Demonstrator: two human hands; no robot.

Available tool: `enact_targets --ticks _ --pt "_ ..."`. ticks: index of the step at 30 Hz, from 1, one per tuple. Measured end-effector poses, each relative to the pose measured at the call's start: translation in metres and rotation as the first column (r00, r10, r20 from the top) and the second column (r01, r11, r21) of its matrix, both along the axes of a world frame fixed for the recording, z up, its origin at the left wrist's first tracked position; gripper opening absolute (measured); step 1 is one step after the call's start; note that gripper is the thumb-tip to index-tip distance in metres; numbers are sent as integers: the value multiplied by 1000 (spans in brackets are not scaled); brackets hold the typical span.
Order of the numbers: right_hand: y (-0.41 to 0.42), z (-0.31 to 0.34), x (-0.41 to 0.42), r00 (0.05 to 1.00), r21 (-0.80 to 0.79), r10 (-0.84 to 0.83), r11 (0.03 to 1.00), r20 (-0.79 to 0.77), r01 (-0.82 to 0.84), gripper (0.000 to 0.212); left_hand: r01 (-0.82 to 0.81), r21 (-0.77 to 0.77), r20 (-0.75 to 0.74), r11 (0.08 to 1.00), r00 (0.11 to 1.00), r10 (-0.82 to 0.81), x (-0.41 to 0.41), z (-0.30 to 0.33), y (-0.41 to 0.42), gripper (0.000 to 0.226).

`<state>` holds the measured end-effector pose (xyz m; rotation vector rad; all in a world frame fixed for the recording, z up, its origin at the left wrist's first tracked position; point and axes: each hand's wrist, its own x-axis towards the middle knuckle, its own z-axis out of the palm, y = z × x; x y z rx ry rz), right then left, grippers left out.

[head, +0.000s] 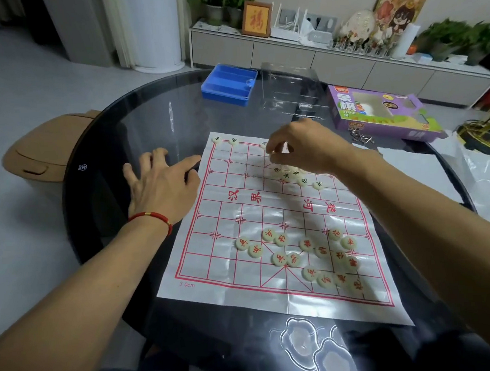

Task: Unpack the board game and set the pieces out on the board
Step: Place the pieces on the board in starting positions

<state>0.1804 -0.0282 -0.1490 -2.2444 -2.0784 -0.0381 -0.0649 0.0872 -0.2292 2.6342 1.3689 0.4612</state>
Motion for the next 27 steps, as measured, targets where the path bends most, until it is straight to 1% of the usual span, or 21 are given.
enact_targets --ticks 4,7,9,13,15,17,19,22,24,26,27 --pt "-49 7 14 991 -15 -132 991 -25 131 26 2 2 0 1000 1000 -2 0 0 0 40" --pt "-79 2 19 972 -42 -229 973 -46 227 22 -3 6 -5 1000 1000 3 0 0 -1 40" --pt "-86 -1 16 967 -21 -244 970 -69 243 21 -7 8 -6 1000 1000 7 1 0 -2 40" --pt "-61 -4 -16 985 43 -131 990 -116 137 21 -10 7 -4 1000 1000 10 1 1 -2 40" --pt "-36 -9 -34 988 70 -110 991 -107 118 23 -12 2 -4 1000 1000 12 1 2 -2 40" --pt "-11 -12 -47 986 77 -152 985 -66 157 28 -6 -3 2 1000 1000 6 0 2 -2 40" --pt "8 -13 -55 978 43 -209 977 7 208 32 3 -2 10 1000 1000 -3 -1 2 -2 39" --pt "24 -13 -63 971 -14 -219 975 95 221 34 11 -1 17 1000 1000 -11 -2 1 -1 39" --pt "26 -14 -62 971 -31 -214 975 104 218 39 10 -3 18 1000 1000 -9 -2 2 -1 38" --pt "25 -16 -55 970 22 -225 974 94 224 40 11 -1 17 1000 1000 -11 -1 2 -2 38" --pt "24 -17 -50 972 57 -220 975 82 215 37 12 4 16 1000 1000 -12 -1 2 -2 38"
